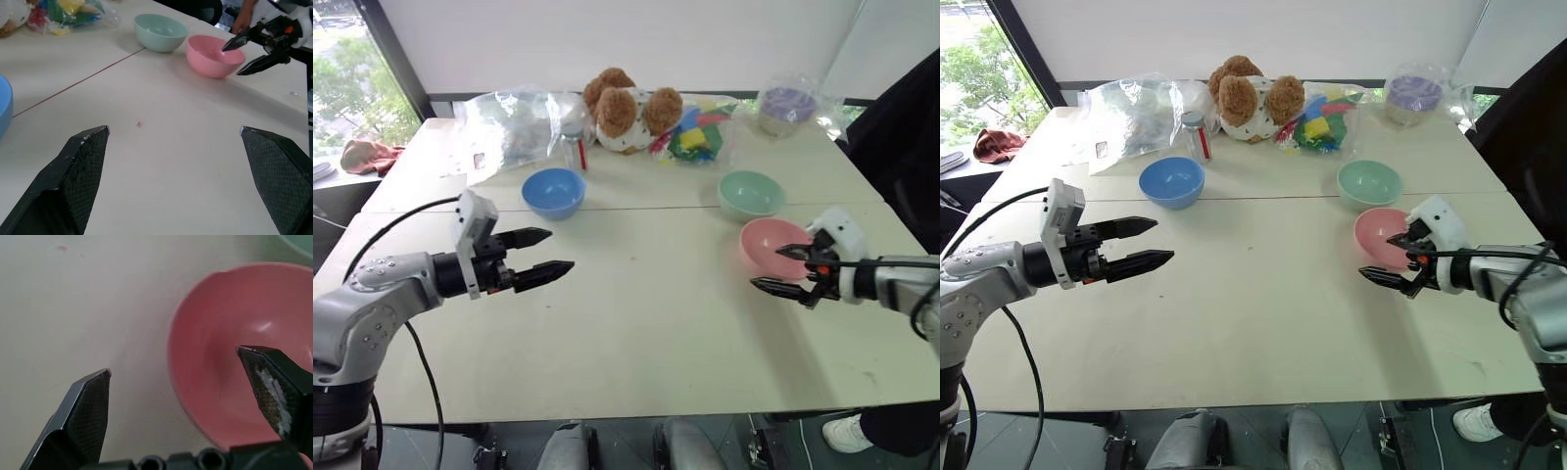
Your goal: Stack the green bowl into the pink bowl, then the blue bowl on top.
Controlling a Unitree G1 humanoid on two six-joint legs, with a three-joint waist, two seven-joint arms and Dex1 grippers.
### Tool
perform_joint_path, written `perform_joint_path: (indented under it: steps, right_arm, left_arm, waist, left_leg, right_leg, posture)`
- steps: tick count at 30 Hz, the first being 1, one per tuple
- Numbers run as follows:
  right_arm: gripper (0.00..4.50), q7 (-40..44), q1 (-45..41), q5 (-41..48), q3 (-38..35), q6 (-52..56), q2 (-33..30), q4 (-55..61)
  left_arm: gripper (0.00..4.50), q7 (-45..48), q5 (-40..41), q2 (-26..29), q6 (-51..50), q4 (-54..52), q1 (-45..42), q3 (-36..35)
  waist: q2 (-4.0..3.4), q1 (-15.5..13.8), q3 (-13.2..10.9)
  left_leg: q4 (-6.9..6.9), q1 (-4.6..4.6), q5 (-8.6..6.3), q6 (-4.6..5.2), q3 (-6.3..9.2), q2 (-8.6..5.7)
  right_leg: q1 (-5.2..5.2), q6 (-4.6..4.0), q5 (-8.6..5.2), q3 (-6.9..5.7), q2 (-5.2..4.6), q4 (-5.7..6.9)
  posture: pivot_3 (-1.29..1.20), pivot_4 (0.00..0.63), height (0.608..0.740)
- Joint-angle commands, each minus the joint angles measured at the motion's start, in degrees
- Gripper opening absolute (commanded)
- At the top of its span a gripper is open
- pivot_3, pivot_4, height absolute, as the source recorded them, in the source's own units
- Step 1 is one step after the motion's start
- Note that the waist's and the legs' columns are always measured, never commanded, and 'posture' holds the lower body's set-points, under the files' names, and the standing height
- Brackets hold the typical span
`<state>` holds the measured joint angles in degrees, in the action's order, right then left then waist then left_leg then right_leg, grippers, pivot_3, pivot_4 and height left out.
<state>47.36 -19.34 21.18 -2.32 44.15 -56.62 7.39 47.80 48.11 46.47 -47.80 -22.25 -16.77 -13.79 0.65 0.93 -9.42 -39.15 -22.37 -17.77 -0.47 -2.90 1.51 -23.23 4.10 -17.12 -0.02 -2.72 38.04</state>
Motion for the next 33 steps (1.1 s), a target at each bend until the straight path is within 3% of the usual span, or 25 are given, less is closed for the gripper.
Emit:
perform_joint_path:
  steps: [1, 3, 6, 13, 17, 22, 33]
  right_arm:
    - [4.50, -0.48, -3.66, -4.86, 3.47, -3.24, 0.71, -5.00]
    - [4.50, 0.13, -5.69, -7.80, 6.53, -5.52, 1.30, -8.70]
    - [3.67, 2.26, -7.61, -9.91, 9.20, -8.11, 2.15, -11.54]
    - [0.13, 6.28, -9.47, -13.17, 11.09, -13.44, 2.10, -11.19]
    - [0.06, 13.04, -10.20, -13.40, 12.04, -21.67, 0.78, -5.68]
    - [0.06, 22.45, -12.94, -12.41, 16.52, -23.24, 1.52, 1.32]
    - [0.06, 24.70, -17.02, -21.73, 25.67, -36.28, 9.96, -3.36]
  left_arm:
    - [4.42, 0.06, -0.24, 0.07, 1.38, -0.80, -1.19, -0.26]
    - [4.42, -0.09, -0.42, 0.04, 1.46, -0.88, -1.18, -0.26]
    - [4.50, -0.13, -0.75, 0.16, 1.75, -0.91, -0.88, -0.46]
    - [4.50, -0.67, -1.22, 0.41, 2.44, -1.24, 0.26, -1.71]
    - [4.50, -0.47, -1.64, 0.60, 2.86, -0.78, 0.36, -1.94]
    - [4.50, -0.16, -2.16, 0.59, 3.71, 0.41, -0.49, -1.35]
    - [4.50, -0.16, -2.42, 0.07, 4.15, 0.67, -1.22, -0.50]
  waist:
    - [0.00, -0.12, 0.00]
    - [0.00, -0.20, 0.00]
    - [0.00, -0.23, 0.00]
    - [0.13, 0.17, 0.06]
    - [0.13, 0.06, 0.02]
    - [0.09, -0.05, 0.00]
    - [0.11, -0.17, 0.00]
  left_leg:
    - [0.00, 0.00, 0.00, 0.00, 0.00, 0.00]
    - [0.02, -0.03, 0.00, 0.00, 0.01, 0.01]
    - [0.02, -0.07, 0.00, 0.00, -0.01, 0.00]
    - [0.00, -0.02, 0.00, 0.00, -0.01, 0.02]
    - [-0.01, 0.01, 0.00, 0.00, -0.01, 0.01]
    - [0.05, -0.05, 0.00, 0.00, 0.02, 0.05]
    - [-0.01, -0.07, 0.00, -0.01, 0.01, 0.01]
  right_leg:
    - [-0.01, 0.00, 0.00, 0.00, 0.01, 0.00]
    - [-0.04, 0.00, 0.00, -0.01, 0.02, -0.01]
    - [-0.06, 0.00, 0.00, 0.00, 0.01, -0.04]
    - [-0.02, 0.01, 0.00, 0.00, 0.02, 0.00]
    - [0.01, 0.00, 0.01, 0.00, -0.01, 0.00]
    - [-0.10, 0.01, 0.01, -0.01, 0.03, 0.01]
    - [-0.08, 0.00, 0.00, -0.03, -0.05, -0.01]
  posture:
    - [0.00, 0.150, 0.740]
    - [0.00, 0.150, 0.740]
    - [0.00, 0.150, 0.740]
    - [0.00, 0.150, 0.740]
    - [0.00, 0.150, 0.740]
    - [0.00, 0.150, 0.740]
    - [0.00, 0.150, 0.740]
